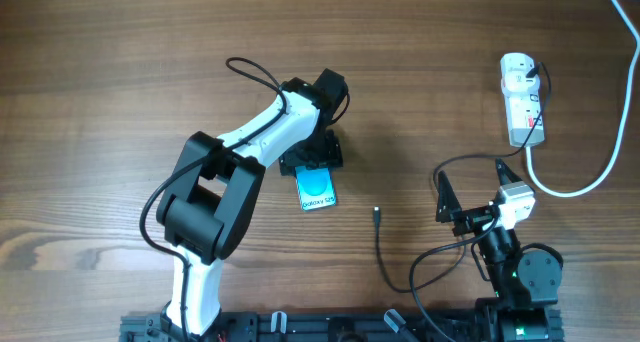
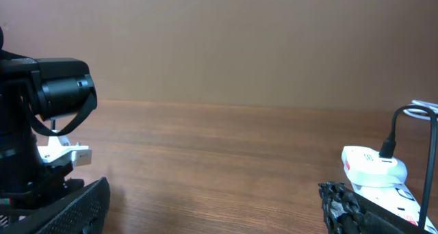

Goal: Plug charger to phone and switch on socket
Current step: 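Lift the phone with the left gripper and tilt it upright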

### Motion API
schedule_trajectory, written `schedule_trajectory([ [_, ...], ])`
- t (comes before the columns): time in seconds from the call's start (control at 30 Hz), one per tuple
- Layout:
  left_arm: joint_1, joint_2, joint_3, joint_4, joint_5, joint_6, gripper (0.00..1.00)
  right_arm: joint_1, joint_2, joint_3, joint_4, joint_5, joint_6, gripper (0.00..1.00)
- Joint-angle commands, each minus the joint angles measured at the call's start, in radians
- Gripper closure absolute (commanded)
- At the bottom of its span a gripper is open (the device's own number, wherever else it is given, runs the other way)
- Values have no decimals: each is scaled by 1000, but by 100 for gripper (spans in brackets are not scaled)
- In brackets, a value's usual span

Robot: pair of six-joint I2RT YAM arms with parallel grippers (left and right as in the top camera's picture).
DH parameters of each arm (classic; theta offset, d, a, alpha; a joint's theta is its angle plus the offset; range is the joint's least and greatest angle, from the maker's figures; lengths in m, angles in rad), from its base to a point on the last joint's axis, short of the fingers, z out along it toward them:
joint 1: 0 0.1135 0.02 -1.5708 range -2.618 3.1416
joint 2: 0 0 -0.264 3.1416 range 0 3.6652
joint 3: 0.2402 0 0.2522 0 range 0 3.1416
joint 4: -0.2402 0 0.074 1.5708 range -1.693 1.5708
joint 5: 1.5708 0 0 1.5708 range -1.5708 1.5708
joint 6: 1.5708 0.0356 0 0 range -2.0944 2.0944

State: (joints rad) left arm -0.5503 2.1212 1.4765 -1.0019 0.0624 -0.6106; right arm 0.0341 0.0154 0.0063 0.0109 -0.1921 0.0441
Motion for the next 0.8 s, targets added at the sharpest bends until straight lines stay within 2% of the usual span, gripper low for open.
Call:
schedule_trajectory([
  [0.0, 10, 88, -53, 4, -55, 1, 24, -3, -6, -1, 3, -11, 11, 0],
  [0.17, 10, 88, -53, 23, -54, -36, 32, -3, -6, -1, 3, -11, 11, 0],
  [0.23, 9, 88, -53, 23, -54, -53, 28, -3, -6, -1, 3, -11, 11, 0],
  [0.3, 9, 88, -53, 17, -55, -52, 19, -3, -6, -1, 3, -11, 11, 0],
  [0.37, 9, 88, -53, 13, -55, -52, 18, -2, -6, -1, 3, -11, 11, 0],
  [0.47, 9, 88, -53, 14, -54, -52, 32, -2, -6, -1, 3, -11, 11, 0],
  [0.5, 9, 87, -52, 14, -48, -52, 34, -2, -6, -1, 3, -11, 11, 0],
  [0.6, 34, 40, -49, -7, -21, -51, 33, -3, -6, -1, 3, -11, 11, 0],
  [0.77, 118, -106, -47, -35, 163, -46, 32, -3, -6, -1, 3, -11, 11, 0],
])
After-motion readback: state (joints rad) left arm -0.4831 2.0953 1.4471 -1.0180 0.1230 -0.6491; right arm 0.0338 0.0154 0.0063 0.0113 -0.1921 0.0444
